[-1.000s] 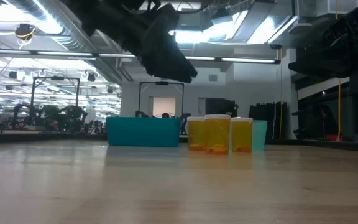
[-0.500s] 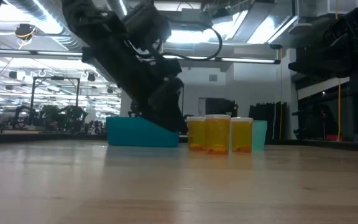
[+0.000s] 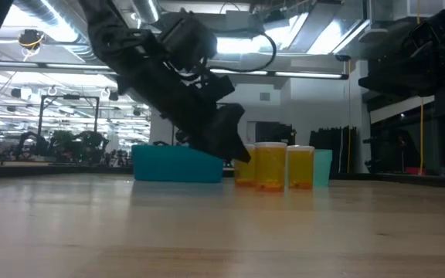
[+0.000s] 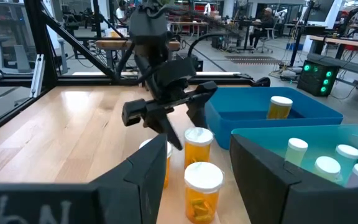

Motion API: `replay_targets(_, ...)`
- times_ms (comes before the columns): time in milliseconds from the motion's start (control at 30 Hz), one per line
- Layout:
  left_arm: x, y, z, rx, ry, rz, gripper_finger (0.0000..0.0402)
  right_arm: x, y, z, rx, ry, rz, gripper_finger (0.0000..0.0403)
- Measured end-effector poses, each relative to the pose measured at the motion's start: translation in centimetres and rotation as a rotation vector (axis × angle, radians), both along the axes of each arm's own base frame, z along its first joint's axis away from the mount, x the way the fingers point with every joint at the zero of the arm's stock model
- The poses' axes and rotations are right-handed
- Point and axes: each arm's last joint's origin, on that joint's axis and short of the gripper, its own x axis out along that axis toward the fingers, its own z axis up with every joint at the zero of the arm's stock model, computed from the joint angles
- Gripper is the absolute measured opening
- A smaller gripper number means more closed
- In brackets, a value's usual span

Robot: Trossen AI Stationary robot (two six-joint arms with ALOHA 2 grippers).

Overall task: Pick and place medicine bottles into bin by pill shape (circle, oval)
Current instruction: Put the orange capsule bottle into the blue bin

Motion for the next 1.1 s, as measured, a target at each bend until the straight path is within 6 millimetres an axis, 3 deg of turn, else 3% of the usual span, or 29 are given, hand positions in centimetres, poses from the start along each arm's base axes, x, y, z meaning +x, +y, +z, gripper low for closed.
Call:
replay_targets(233, 0.3, 0.5, 0.2, -0.006, -0.046, 0.007, 0.0253, 0.0, 0.0, 0.0, -0.001, 0.000, 0.000, 0.0177)
replay_targets(500, 1.8, 0.3, -1.4, -0.032, -0.055, -0.032, 0.0253, 0.0, 0.0, 0.0, 0.000, 0.000, 0.000, 0.0177)
replay_targets(833, 3.9, 0.1, 0.2, 0.041, -0.091, -0.079, 0.0250, 0.0, 0.0, 0.0, -0.001, 0.000, 0.000, 0.0177)
replay_targets(1100, 3.7, -0.4, 0.1, 0.032, -0.057, -0.084, 0.0193, 0.0, 0.0, 0.0, 0.000, 0.000, 0.000, 0.0177)
